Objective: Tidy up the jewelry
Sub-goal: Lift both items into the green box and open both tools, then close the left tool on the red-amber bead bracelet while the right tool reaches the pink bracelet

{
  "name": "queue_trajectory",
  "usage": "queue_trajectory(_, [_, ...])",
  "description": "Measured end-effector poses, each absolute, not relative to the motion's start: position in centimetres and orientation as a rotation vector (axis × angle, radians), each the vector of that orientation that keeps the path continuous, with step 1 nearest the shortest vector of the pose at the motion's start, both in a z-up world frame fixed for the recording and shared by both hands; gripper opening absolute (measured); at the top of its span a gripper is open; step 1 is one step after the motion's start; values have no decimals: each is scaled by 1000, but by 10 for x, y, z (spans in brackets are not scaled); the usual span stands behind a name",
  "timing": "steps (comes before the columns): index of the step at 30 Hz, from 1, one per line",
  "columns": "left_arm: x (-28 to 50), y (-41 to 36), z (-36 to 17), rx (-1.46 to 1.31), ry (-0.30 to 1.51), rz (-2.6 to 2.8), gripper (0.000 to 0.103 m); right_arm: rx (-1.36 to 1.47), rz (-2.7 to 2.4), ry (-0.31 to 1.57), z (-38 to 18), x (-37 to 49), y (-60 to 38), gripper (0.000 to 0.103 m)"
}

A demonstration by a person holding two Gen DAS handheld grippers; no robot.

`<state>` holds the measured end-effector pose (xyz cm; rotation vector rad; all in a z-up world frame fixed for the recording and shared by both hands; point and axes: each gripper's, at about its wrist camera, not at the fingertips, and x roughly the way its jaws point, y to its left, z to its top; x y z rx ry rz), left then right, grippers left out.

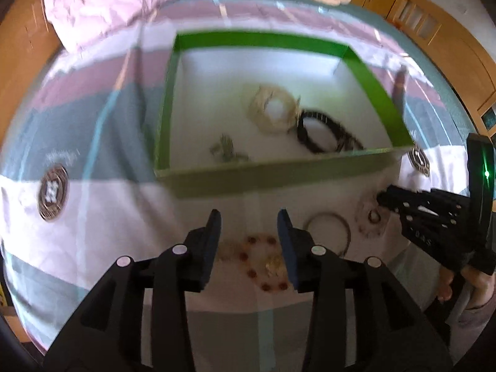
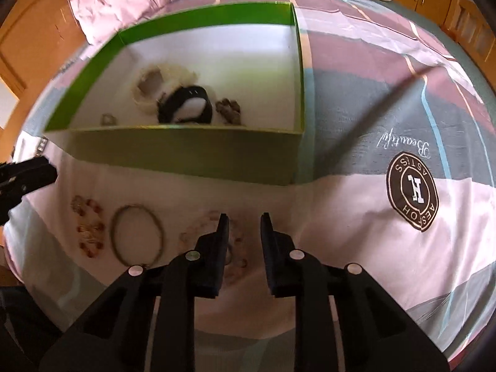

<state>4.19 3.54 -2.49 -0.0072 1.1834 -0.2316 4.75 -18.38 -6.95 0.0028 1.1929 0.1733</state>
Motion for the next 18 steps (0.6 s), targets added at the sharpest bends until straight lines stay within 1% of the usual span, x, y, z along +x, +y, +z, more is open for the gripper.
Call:
queue_trajectory(5, [41, 32, -41, 13, 1243, -232, 45, -37, 165, 1215, -78, 48, -173, 22])
queue_trajectory(6, [41, 34, -42, 17, 1247, -233, 46, -40, 168, 1211, -77, 47, -172, 18])
queue_trajectory(7, [40, 34, -43, 20, 1252, -233, 46, -41, 176, 1211, -77, 46, -170, 10])
queue_trajectory(9, [42, 34, -46, 22, 1262, -225, 46, -29, 190, 1206, -75, 44, -169, 7])
queue_trajectory(13, [46, 34, -51, 27, 1289, -212, 46, -18, 190, 1195, -72, 44, -170, 7])
queue_trajectory(14, [47, 33, -53, 33, 1295, -213, 45, -12, 187, 1198, -72, 44, -171, 7])
queue_trajectory(17, [50, 32, -59, 40, 1310, -215, 35, -3, 181, 1217, -77, 46, -173, 7])
queue_trajectory(18, [51, 33, -60, 43, 1315, -213, 34, 0, 181, 1219, -76, 46, -173, 7])
